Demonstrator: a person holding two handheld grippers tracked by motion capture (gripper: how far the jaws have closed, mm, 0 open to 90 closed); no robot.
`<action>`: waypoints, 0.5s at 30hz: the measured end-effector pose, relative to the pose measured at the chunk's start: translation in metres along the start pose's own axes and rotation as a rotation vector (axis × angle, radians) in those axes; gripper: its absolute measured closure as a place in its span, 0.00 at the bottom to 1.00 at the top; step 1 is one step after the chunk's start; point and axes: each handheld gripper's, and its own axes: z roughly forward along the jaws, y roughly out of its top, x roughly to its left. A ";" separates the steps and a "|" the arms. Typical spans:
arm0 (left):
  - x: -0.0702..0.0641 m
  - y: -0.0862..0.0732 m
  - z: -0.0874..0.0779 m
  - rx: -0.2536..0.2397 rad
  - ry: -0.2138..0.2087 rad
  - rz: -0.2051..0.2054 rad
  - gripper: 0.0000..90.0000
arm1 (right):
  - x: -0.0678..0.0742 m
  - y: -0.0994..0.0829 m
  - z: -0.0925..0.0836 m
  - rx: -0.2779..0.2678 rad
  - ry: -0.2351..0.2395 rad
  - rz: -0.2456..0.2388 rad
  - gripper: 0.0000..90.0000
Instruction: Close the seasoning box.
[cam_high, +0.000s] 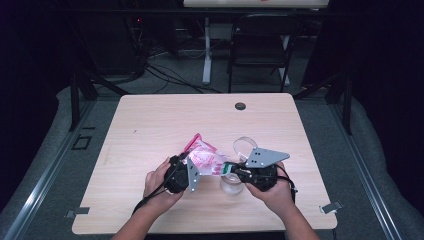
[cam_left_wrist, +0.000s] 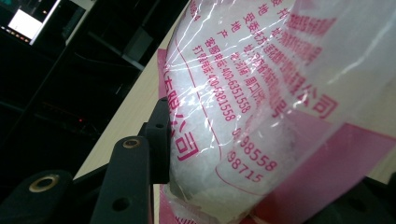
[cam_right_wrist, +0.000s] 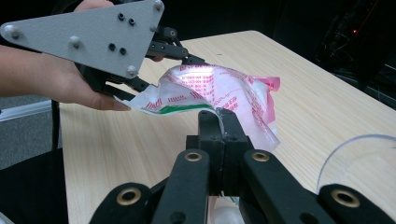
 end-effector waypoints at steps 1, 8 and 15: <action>0.001 0.001 0.000 0.002 0.005 0.013 0.63 | -0.001 -0.001 0.000 0.000 -0.002 0.006 1.00; 0.002 0.006 0.000 -0.011 0.038 0.051 0.63 | -0.005 -0.004 -0.003 -0.007 -0.015 0.036 1.00; 0.001 0.008 -0.001 0.005 0.052 0.078 0.63 | -0.007 -0.009 -0.003 -0.004 -0.020 0.054 1.00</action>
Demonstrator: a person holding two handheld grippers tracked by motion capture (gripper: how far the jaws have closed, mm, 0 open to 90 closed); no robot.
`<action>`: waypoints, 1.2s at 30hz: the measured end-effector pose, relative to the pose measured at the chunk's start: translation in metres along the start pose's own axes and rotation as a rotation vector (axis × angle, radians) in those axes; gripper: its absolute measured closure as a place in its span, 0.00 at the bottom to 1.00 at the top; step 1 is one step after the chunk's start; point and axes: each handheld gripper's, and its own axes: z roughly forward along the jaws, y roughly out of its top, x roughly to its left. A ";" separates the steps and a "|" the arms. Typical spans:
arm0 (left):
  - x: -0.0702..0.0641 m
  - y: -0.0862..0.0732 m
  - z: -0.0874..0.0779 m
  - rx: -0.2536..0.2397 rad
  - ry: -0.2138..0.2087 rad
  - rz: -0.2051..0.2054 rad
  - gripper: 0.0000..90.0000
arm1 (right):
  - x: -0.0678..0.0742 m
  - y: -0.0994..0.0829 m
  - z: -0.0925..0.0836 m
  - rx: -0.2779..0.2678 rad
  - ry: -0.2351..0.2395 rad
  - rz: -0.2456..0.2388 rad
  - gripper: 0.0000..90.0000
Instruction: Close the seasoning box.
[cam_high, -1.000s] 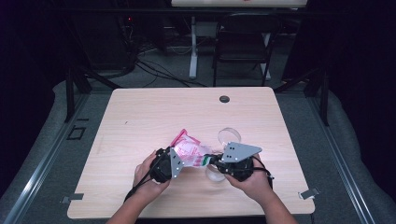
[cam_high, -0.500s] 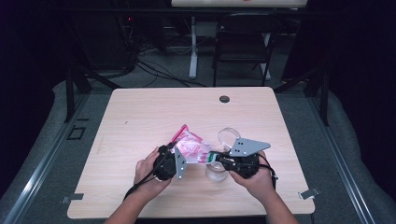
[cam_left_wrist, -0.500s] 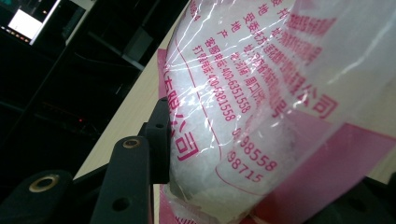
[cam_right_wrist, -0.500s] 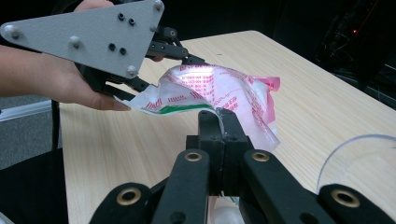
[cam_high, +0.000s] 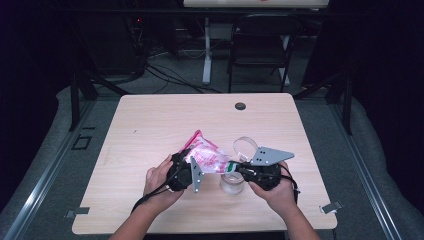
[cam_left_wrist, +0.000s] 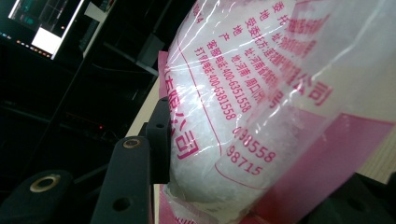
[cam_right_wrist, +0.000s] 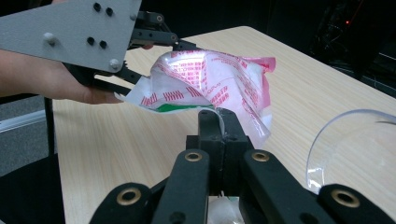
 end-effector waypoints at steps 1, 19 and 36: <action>0.000 0.000 0.000 0.000 0.001 0.003 0.64 | 0.000 -0.001 0.000 0.002 -0.003 0.002 1.00; -0.001 0.006 0.001 0.007 0.031 0.062 0.64 | -0.008 -0.012 0.004 0.025 -0.048 0.008 1.00; 0.001 0.010 0.002 0.011 0.071 0.125 0.64 | -0.011 -0.017 0.007 0.040 -0.067 0.007 1.00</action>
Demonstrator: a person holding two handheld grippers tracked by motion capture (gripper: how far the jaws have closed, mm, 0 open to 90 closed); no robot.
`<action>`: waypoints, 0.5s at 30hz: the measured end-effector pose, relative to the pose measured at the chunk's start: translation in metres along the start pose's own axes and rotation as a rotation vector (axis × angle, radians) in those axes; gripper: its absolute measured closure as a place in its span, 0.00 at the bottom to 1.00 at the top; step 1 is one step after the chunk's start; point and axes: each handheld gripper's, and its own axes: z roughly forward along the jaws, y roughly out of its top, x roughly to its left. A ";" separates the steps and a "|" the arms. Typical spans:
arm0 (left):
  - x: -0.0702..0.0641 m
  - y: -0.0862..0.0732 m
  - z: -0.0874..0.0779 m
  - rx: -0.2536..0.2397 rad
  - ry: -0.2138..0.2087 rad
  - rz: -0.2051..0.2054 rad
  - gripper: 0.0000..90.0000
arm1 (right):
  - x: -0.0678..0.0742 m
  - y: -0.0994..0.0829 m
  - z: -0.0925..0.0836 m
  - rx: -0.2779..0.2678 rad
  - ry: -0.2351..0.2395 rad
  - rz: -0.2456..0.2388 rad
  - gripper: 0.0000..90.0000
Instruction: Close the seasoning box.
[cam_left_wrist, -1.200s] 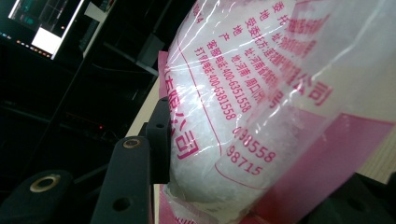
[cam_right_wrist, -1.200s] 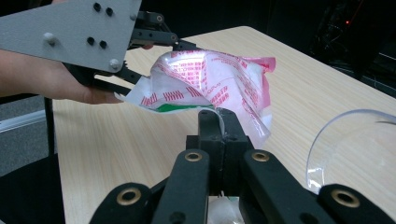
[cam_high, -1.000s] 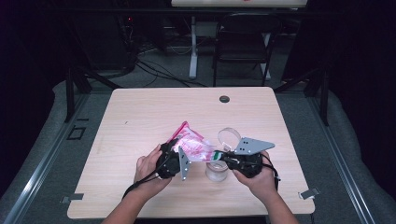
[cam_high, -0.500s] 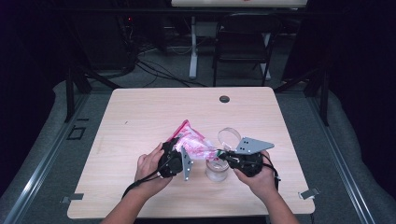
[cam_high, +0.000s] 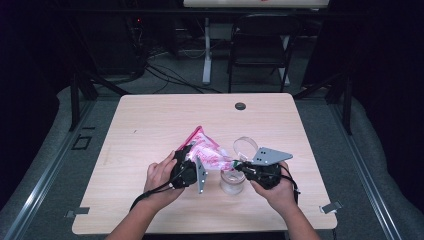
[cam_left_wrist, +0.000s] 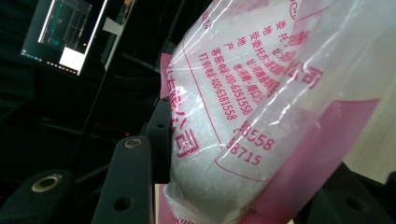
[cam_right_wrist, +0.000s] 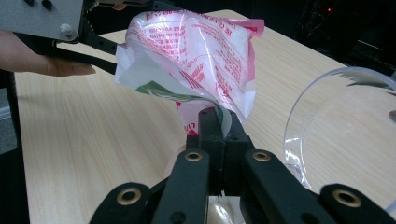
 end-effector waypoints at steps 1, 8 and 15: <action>0.000 0.000 0.000 0.002 0.002 0.003 0.64 | 0.000 0.000 0.000 0.002 -0.002 -0.002 1.00; 0.002 0.002 -0.001 0.001 0.007 0.038 0.64 | 0.000 -0.002 0.000 0.004 -0.002 0.000 1.00; 0.005 0.004 -0.002 0.003 0.013 0.061 0.64 | 0.000 -0.003 0.000 0.009 -0.004 0.000 1.00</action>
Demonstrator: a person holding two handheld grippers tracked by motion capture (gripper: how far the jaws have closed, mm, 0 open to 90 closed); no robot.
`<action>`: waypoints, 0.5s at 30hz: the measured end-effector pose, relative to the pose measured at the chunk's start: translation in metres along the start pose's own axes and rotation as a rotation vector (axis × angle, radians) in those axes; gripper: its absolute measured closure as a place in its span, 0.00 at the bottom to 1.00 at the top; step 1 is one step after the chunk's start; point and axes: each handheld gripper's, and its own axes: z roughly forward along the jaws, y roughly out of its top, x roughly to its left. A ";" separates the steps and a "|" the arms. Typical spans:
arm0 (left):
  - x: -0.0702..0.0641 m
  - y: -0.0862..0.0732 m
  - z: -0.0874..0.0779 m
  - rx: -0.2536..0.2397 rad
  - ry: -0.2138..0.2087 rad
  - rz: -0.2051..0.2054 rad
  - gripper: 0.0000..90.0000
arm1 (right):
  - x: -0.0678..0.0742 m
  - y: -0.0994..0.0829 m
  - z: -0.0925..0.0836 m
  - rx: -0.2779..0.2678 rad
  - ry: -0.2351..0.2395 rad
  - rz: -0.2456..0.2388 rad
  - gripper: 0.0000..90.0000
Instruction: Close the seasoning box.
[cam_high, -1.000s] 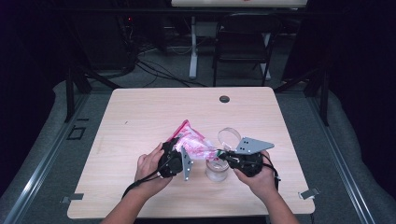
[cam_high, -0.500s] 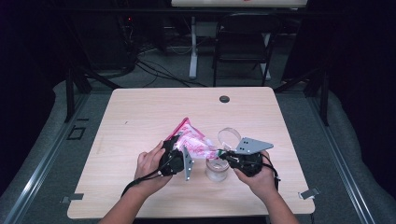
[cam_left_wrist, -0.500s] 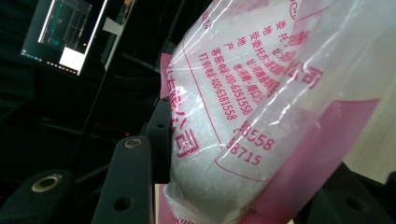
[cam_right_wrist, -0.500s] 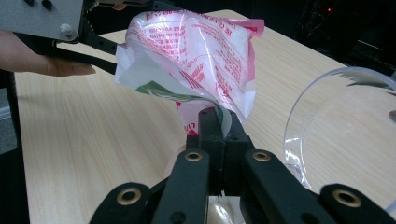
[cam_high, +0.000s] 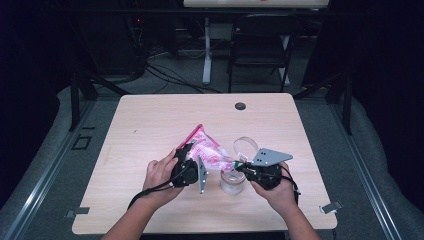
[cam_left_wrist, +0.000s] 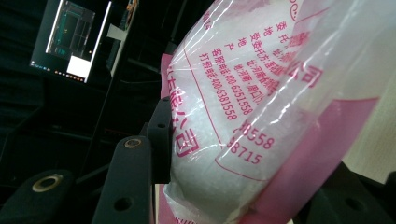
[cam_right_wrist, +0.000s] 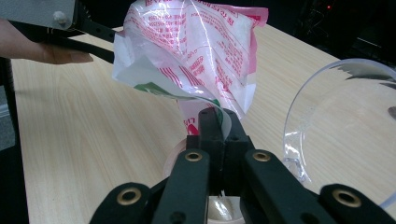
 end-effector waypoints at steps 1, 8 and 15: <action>0.000 0.000 0.000 0.000 0.000 0.001 0.64 | 0.000 0.000 0.000 0.000 0.000 0.000 1.00; 0.002 0.001 -0.001 0.000 0.001 0.018 0.65 | 0.000 0.000 0.000 0.002 0.001 0.000 1.00; 0.004 0.004 -0.002 0.006 -0.001 0.039 0.65 | 0.000 0.000 -0.002 -0.001 0.005 0.002 1.00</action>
